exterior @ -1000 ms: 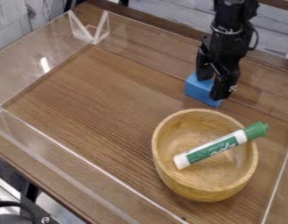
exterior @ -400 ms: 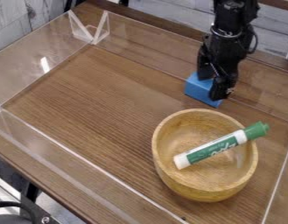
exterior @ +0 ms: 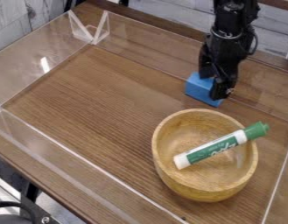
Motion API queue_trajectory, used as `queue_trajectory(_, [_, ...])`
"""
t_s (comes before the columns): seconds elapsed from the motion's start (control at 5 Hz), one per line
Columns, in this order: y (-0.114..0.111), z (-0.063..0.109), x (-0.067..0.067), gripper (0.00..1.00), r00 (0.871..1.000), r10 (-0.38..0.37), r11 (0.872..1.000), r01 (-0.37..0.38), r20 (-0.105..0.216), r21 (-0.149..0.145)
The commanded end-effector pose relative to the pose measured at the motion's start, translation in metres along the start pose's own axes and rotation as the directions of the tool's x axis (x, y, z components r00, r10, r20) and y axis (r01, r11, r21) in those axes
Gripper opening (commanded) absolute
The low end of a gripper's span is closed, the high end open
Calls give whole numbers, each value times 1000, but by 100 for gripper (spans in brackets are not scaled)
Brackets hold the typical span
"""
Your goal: Put the blue block in the brown bowl
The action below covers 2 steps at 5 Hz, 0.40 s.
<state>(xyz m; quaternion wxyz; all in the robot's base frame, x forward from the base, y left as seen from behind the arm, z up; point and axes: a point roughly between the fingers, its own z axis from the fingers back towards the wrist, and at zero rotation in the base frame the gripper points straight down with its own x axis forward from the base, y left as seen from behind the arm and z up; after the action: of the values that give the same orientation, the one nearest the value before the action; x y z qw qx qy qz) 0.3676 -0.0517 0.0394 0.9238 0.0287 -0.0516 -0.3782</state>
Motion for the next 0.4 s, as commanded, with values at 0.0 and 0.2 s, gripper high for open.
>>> queue_trajectory(0.0, [-2,-4,0,100,1000,-23,1000,23,10,3])
queue_trajectory(0.2, [-3,-9,-2,100,999,-28,1000,28,16,4])
